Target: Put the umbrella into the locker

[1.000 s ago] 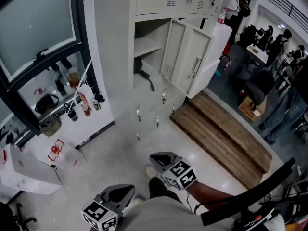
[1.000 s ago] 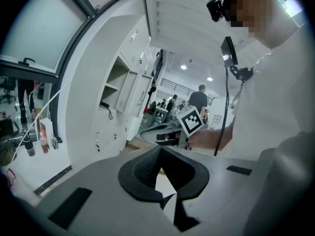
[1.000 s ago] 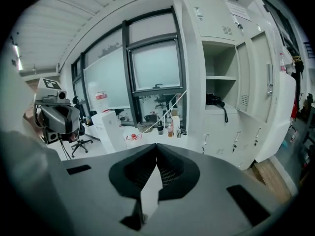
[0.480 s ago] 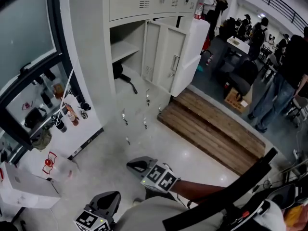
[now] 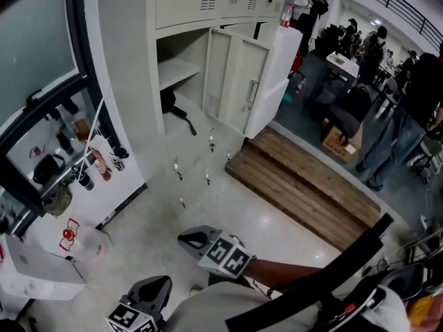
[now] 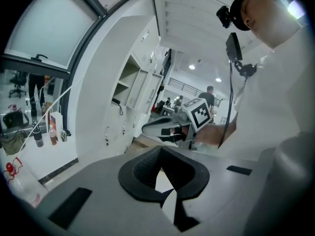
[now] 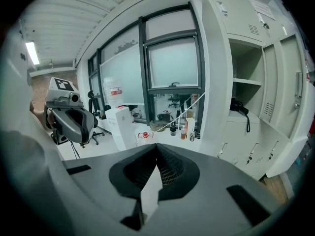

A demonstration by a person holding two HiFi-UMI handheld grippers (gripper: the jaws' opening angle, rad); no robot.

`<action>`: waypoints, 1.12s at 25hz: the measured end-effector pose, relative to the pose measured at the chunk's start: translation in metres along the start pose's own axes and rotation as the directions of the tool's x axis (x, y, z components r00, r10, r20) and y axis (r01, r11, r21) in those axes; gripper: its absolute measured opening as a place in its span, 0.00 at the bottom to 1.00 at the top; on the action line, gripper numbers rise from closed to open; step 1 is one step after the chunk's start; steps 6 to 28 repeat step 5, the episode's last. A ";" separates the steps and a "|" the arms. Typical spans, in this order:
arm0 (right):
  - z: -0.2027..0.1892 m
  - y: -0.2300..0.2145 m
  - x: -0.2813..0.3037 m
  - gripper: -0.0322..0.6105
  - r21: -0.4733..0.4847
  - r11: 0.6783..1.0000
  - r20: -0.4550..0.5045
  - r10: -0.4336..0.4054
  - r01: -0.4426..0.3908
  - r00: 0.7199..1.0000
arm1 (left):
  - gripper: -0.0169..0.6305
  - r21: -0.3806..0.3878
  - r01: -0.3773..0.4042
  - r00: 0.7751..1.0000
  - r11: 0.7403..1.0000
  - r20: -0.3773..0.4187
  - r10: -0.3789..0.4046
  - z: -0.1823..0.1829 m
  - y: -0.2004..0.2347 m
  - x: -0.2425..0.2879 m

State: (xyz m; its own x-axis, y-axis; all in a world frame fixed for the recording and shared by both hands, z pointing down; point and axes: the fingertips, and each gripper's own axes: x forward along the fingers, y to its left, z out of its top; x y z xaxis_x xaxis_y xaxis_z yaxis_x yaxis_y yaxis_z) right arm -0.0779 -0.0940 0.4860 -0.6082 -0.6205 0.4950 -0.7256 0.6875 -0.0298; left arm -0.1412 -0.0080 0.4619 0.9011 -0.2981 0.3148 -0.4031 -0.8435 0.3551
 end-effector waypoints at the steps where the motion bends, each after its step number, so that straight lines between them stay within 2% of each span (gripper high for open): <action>1: 0.000 -0.002 0.001 0.07 0.001 1.000 0.000 0.000 0.000 1.000 | 0.04 -0.001 0.000 1.000 1.000 -0.001 0.000 0.000 0.001 0.002; 28: -0.003 -0.007 0.002 0.07 0.009 1.000 0.001 0.004 -0.004 1.000 | 0.04 -0.005 0.002 1.000 1.000 -0.014 -0.002 0.001 0.003 0.008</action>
